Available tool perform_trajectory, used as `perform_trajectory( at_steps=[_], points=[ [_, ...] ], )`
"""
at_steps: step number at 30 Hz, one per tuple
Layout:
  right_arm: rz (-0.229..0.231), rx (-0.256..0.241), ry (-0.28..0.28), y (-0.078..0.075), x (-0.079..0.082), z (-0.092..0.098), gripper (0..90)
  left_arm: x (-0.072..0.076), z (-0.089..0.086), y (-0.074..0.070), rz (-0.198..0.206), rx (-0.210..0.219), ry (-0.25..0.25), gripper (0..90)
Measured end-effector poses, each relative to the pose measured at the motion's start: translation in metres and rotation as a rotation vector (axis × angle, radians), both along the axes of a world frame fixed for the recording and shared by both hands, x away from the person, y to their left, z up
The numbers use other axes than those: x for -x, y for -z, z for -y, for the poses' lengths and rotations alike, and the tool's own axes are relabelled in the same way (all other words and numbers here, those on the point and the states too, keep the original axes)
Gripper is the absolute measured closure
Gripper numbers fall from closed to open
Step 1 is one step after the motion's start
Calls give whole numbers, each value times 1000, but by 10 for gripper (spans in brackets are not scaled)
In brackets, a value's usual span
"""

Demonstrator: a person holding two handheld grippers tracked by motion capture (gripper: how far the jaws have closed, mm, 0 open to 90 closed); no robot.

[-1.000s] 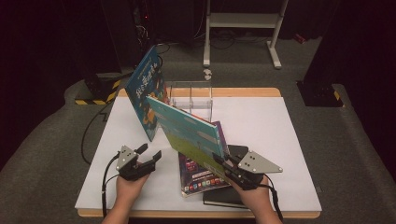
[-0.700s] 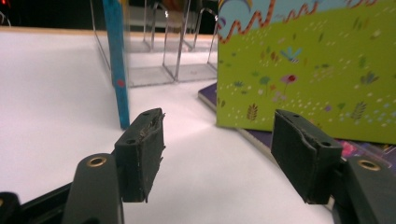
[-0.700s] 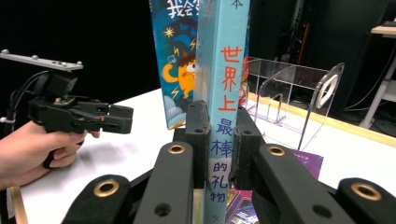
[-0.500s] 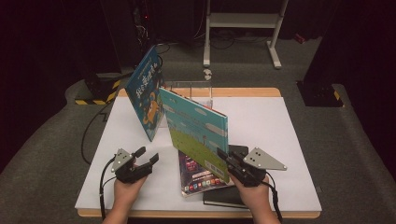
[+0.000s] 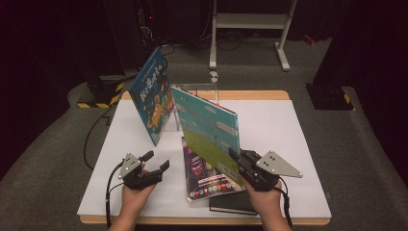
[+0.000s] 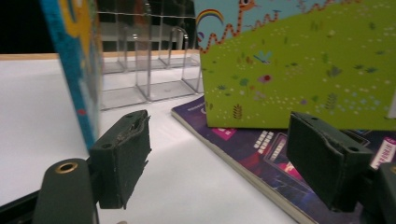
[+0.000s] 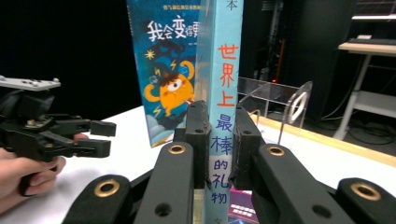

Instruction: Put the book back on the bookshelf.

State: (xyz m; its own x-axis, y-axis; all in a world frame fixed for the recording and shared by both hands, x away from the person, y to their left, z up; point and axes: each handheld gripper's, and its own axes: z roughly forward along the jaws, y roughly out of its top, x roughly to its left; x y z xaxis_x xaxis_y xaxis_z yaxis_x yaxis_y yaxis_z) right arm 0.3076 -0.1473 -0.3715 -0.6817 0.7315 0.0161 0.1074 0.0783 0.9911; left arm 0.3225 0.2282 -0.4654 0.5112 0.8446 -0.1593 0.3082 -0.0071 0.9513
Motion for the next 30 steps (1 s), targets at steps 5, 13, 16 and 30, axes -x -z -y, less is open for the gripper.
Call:
perform_trajectory(
  at_steps=[5, 13, 16, 30],
  points=[
    [5, -4, 10, 6, 2, 0, 804, 2, 18, -11, 23, -6, 51, 201],
    [0, -7, 28, 14, 7, -2, 795, 9, 53, -33, 62, 5, 143, 165],
    [8, 9, 28, 15, 9, -6, 790, 12, 64, -43, 82, 8, 169, 161],
    [5, -3, 16, 26, 16, -13, 777, 19, 107, -86, 161, 25, 256, 145]
  ],
)
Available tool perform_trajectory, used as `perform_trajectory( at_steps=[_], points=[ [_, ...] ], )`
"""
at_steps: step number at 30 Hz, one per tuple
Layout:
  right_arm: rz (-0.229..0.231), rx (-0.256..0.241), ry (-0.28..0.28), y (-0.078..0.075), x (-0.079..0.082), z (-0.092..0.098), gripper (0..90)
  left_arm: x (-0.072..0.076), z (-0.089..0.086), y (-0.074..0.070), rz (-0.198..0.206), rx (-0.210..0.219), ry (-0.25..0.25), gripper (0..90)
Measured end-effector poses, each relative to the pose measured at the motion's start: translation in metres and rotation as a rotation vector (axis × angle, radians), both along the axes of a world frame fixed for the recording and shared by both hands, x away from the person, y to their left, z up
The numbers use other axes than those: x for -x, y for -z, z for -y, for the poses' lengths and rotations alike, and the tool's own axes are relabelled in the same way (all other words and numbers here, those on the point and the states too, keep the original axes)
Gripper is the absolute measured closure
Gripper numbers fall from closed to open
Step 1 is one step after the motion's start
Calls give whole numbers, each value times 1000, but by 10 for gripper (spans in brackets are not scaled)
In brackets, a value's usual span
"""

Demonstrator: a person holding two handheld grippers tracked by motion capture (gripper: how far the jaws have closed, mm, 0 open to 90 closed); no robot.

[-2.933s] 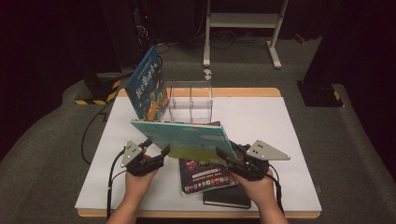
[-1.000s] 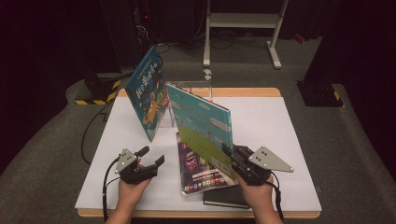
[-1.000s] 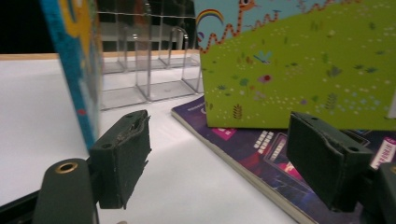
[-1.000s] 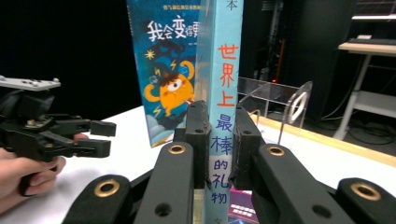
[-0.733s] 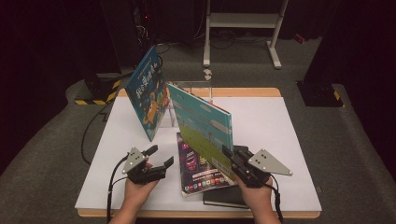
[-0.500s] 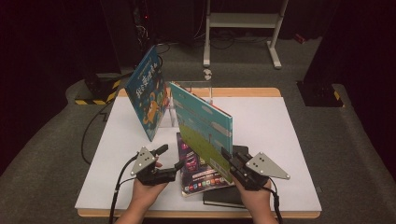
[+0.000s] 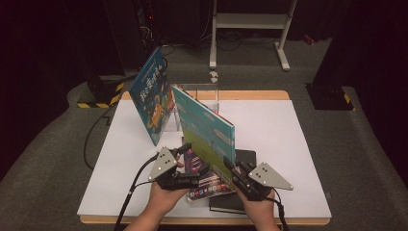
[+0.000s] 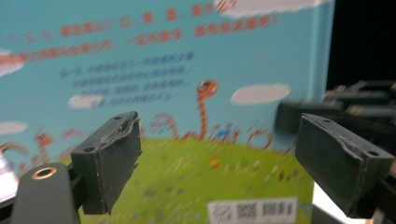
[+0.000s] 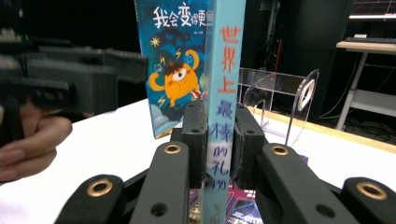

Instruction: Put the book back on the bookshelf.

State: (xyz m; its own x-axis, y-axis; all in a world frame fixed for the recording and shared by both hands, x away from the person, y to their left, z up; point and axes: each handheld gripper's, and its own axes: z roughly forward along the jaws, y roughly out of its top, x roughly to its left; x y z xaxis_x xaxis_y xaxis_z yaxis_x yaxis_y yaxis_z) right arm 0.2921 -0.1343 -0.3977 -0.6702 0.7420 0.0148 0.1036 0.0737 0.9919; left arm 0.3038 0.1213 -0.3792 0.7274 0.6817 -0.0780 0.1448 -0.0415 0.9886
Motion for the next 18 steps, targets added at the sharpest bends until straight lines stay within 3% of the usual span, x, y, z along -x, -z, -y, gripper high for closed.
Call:
perform_trajectory(
  at_steps=[18],
  points=[
    [8, -15, -54, 8, 7, -7, 767, 6, 17, -13, -2, 55, 48, 131]
  ],
)
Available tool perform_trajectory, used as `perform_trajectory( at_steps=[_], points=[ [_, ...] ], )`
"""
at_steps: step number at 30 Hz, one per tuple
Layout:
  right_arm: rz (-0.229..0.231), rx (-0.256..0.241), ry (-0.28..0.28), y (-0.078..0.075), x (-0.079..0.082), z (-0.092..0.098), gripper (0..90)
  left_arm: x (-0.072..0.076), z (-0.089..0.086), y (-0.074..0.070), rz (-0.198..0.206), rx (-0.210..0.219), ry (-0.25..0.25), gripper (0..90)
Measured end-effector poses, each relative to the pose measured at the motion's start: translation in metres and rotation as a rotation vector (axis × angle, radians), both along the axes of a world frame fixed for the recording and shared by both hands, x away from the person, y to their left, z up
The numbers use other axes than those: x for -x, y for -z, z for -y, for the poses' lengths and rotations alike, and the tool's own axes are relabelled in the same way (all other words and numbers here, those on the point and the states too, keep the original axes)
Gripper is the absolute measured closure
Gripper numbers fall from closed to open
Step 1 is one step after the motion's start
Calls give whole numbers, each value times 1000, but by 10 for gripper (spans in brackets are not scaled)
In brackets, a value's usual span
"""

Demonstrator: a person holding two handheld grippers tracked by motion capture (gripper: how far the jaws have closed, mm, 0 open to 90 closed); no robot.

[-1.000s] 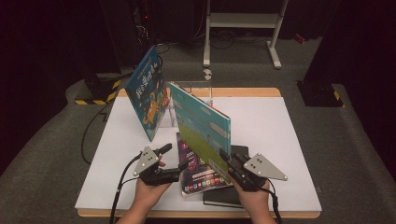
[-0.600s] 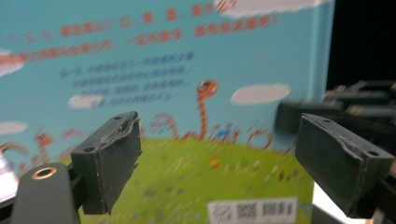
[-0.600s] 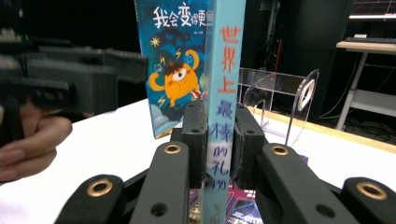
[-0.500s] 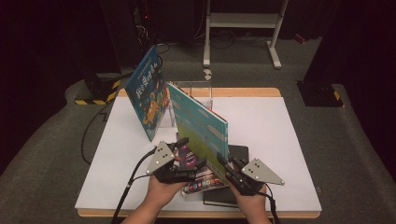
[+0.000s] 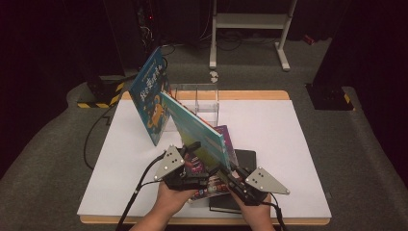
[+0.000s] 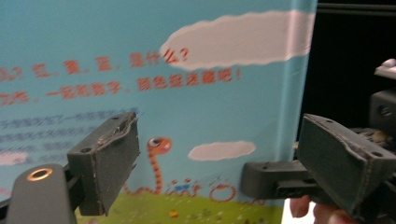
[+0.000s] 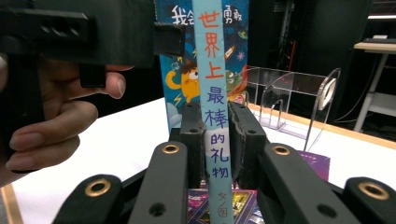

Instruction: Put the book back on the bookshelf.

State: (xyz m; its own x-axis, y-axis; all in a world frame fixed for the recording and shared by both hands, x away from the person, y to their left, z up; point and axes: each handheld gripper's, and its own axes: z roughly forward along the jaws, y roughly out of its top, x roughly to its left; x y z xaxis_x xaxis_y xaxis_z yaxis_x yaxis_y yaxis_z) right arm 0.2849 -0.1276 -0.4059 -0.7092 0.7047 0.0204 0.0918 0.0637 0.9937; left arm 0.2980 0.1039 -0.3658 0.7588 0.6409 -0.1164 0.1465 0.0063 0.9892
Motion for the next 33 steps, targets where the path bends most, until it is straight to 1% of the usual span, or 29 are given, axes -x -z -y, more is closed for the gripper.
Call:
perform_trajectory(
  at_steps=[6, 13, 17, 20, 24, 25, 28, 33],
  points=[
    [-2, -3, -10, 2, 2, -2, 762, 3, 4, -2, 1, 3, 6, 110],
    [-6, -9, -11, 3, 3, -2, 760, 5, 7, -2, -5, 7, -10, 59],
    [-5, -7, -10, 4, 3, -2, 760, 5, 9, -3, -7, 4, -18, 42],
    [-7, -7, -8, 4, 4, -3, 759, 5, 11, -4, -8, -6, -23, 33],
    [-11, -1, -14, 5, 5, -3, 750, 6, 12, -4, -6, -12, -43, 29],
    [-19, 0, -16, 6, 5, -3, 746, 6, 12, -4, -5, -18, -49, 29],
    [-44, -8, -25, 9, 5, -2, 735, 7, 12, -5, -9, -17, -59, 29],
    [-58, -6, -34, 14, 7, 2, 729, 8, 14, -5, -10, -32, -97, 26]
  ],
)
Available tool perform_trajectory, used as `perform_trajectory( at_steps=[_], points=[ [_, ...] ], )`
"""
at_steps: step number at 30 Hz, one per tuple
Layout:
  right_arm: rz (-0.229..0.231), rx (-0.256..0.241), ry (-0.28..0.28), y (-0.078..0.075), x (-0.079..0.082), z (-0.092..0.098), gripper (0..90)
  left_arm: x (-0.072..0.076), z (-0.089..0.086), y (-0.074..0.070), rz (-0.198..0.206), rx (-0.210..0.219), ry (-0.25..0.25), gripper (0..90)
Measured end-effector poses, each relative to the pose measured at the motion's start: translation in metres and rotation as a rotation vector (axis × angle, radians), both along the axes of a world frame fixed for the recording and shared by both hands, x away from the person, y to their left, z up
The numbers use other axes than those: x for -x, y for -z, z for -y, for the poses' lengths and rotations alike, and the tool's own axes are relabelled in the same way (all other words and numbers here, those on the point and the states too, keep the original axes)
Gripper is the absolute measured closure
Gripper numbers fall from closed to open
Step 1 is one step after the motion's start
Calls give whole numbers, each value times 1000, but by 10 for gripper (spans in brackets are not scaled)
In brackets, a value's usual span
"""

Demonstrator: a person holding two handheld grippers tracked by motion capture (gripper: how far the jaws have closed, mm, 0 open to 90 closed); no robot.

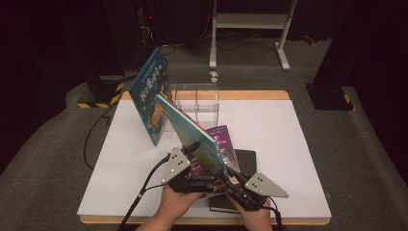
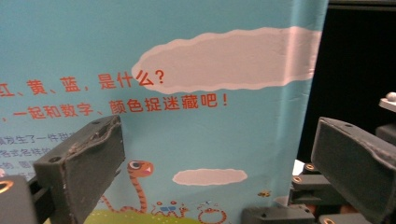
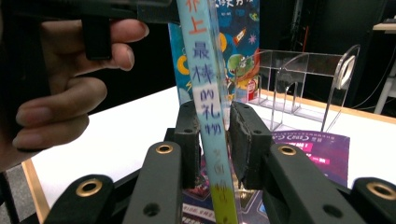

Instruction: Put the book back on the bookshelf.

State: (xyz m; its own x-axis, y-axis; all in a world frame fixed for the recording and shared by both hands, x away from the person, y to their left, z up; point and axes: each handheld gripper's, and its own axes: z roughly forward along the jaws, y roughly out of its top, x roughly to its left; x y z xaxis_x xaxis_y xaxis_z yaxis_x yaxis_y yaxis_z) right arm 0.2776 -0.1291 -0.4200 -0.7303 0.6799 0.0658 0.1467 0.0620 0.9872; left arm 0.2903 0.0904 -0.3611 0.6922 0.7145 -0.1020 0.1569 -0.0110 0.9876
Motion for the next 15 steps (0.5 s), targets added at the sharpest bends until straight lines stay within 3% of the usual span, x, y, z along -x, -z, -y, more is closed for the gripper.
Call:
perform_trajectory(
  at_steps=[10, 15],
  points=[
    [-10, 16, -35, 4, 4, 0, 718, 0, 4, 1, -7, -16, -78, 4],
    [-14, 17, -55, 6, 5, -2, 712, 1, 4, 1, -2, -24, -94, 2]
  ],
)
